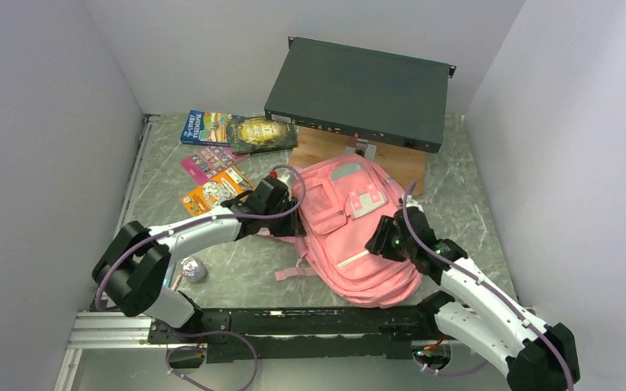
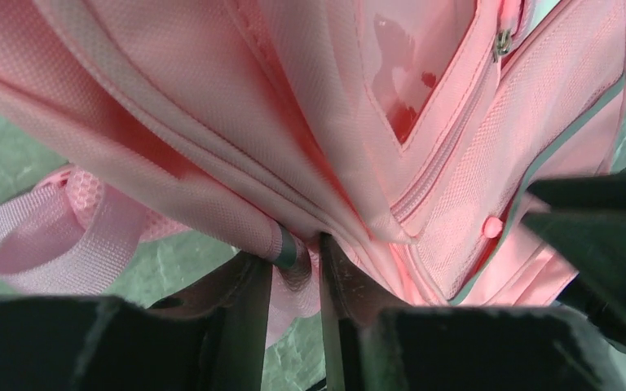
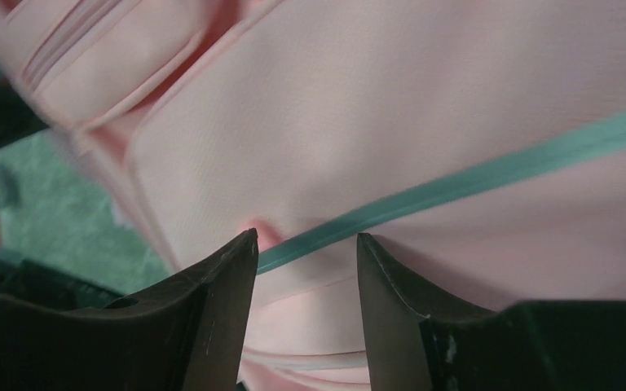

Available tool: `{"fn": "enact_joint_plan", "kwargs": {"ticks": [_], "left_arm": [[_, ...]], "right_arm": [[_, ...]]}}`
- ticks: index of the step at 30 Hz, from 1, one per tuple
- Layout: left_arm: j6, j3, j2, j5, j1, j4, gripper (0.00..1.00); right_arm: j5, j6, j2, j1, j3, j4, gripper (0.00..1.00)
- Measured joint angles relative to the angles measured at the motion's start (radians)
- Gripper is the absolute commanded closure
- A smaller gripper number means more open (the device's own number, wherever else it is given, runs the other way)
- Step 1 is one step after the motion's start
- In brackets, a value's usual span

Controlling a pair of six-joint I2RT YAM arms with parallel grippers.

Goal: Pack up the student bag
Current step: Adjust the student bag at the center of the board.

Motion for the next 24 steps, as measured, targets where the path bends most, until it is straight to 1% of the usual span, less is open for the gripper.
{"fn": "enact_joint_plan", "kwargs": {"ticks": [5, 8, 9, 11, 12, 14, 15, 16, 18, 19, 20, 24], "left_arm": [[0.046, 0.106, 0.076, -0.008, 0.009, -0.057, 0.7], [0.068, 0.114, 0.083, -0.023, 0.037, -0.06, 0.65], [0.077, 0.114, 0.082, -0.024, 0.051, -0.06, 0.62], [0.093, 0.114, 0.081, -0.023, 0.079, -0.06, 0.5], [0.104, 0.114, 0.077, -0.023, 0.093, -0.063, 0.44], [0.131, 0.115, 0.058, -0.023, 0.113, -0.076, 0.3], [0.145, 0.115, 0.042, -0.023, 0.121, -0.082, 0.24], [0.154, 0.115, 0.024, -0.022, 0.126, -0.084, 0.18], [0.172, 0.114, -0.02, -0.013, 0.13, -0.082, 0.1], [0.174, 0.113, -0.045, 0.0, 0.13, -0.079, 0.07], [0.174, 0.106, -0.075, 0.014, 0.129, -0.07, 0.02], [0.153, 0.034, -0.168, 0.071, 0.109, -0.013, 0.0]], "right_arm": [[-0.074, 0.072, 0.019, 0.167, -0.046, 0.153, 0.43], [-0.09, 0.067, 0.096, 0.247, -0.018, 0.22, 0.42], [-0.1, 0.064, 0.125, 0.269, 0.001, 0.229, 0.4], [-0.109, 0.056, 0.175, 0.311, 0.049, 0.238, 0.3], [-0.109, 0.053, 0.182, 0.326, 0.067, 0.239, 0.26], [-0.08, 0.045, 0.165, 0.337, 0.092, 0.22, 0.15], [-0.049, 0.042, 0.148, 0.334, 0.107, 0.196, 0.1], [-0.016, 0.04, 0.13, 0.328, 0.119, 0.173, 0.07], [0.047, 0.036, 0.091, 0.295, 0.143, 0.115, 0.06], [0.071, 0.035, 0.075, 0.264, 0.151, 0.089, 0.06], [0.092, 0.034, 0.061, 0.212, 0.156, 0.058, 0.06], [0.117, 0.025, 0.024, -0.059, 0.153, -0.029, 0.07]]}}
